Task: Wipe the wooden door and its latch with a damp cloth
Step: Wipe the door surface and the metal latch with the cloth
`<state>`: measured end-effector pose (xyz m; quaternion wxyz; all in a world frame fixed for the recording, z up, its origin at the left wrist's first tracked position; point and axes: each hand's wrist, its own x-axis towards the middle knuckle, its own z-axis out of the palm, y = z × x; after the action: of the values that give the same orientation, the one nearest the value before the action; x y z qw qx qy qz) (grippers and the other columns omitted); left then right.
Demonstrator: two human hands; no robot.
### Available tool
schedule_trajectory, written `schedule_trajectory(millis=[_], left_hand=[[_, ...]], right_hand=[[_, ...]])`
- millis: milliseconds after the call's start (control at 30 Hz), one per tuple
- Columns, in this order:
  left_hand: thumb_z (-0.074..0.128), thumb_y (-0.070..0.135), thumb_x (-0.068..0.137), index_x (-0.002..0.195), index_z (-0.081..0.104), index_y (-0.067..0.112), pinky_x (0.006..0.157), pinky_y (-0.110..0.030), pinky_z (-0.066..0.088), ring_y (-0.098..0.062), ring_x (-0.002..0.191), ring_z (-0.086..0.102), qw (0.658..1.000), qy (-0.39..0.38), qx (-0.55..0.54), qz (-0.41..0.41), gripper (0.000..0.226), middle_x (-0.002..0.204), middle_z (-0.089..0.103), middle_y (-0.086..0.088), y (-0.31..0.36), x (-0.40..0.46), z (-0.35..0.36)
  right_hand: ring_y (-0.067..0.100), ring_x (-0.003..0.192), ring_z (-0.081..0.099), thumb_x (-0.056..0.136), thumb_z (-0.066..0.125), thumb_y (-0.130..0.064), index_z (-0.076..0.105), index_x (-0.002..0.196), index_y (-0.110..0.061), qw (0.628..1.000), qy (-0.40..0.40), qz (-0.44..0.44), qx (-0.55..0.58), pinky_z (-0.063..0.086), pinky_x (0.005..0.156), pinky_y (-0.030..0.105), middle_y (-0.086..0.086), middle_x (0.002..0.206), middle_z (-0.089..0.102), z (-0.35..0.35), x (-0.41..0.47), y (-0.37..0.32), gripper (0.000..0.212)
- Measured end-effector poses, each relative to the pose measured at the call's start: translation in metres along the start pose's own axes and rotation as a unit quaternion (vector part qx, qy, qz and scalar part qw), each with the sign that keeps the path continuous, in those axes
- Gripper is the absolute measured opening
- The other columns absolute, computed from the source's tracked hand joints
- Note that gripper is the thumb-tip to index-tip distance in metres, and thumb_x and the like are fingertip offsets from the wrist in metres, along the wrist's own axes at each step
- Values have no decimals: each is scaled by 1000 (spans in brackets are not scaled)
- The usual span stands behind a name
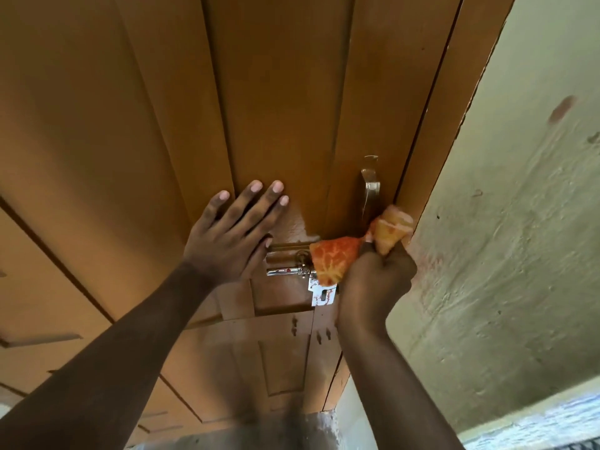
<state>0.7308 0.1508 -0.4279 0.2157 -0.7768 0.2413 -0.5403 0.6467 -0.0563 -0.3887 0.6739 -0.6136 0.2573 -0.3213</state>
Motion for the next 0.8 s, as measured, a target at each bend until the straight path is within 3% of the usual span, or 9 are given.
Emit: schedule_trajectory(millis=[100,200,300,400,500,567,667,733,800], left_hand=[[44,45,101,165,29,16,124,-48,12,-27,159,24,1000,-18,-9,-4,72,171,27,-7,0,0,-4],[47,41,101,165,28,15,125,-50,13,-28,160,21,997,-40,-57,-22,72,172,25,-7,4,2,-13],[46,40,103,165,28,14,127,-50,9,-28,161,17,992,-68,-99,-38,70,173,22,-7,10,-2,-23],[44,51,103,166,23,14,129,-47,0,-23,161,15,990,-104,-94,-26,77,174,16,-6,9,-18,-24],[37,69,101,168,17,19,126,-51,-11,-17,162,8,991,-122,-50,-12,86,175,10,-1,-3,-36,-17],[34,74,99,168,14,21,125,-53,-13,-16,162,2,992,-126,-24,-7,89,176,5,0,-10,-43,-12],[36,72,99,168,11,19,124,-55,-14,-16,162,-5,992,-127,2,10,91,176,-2,-1,-11,-46,-7],[38,72,99,168,9,18,124,-55,-14,-17,162,-9,992,-126,-4,9,92,176,-5,-1,-10,-46,-7],[39,73,98,168,6,18,124,-55,-17,-17,161,-12,991,-131,-5,11,95,175,-8,-2,-10,-45,-9]], right_hand=[[9,97,69,101,56,-8,72,125,-17,998,-37,-50,-28,48,88,18,0,105,77,-12,-26,8,31],[18,107,69,98,56,-13,69,131,-17,992,-60,-95,-51,52,103,37,2,113,76,-27,-33,24,35],[33,115,69,91,50,-18,63,137,-11,963,-77,-244,-88,55,99,48,14,125,72,-34,-31,39,48],[45,126,60,87,45,-8,55,140,0,904,-128,-368,-174,57,93,43,23,145,55,-30,-23,64,55],[49,141,42,83,61,2,47,148,-4,817,-208,-453,-290,58,94,47,20,157,42,-16,-19,88,67],[44,149,29,81,62,-2,47,151,-9,741,-245,-514,-355,53,92,36,16,161,38,-5,-22,102,72],[38,149,26,89,43,-20,51,148,-10,645,-275,-579,-416,51,105,50,14,157,45,2,-20,118,61],[35,150,24,90,48,-25,49,150,-11,610,-270,-600,-441,37,118,51,13,159,43,-4,-7,130,61],[34,152,24,87,58,-26,47,151,-12,617,-245,-597,-450,23,122,47,12,160,41,-8,3,133,66]])
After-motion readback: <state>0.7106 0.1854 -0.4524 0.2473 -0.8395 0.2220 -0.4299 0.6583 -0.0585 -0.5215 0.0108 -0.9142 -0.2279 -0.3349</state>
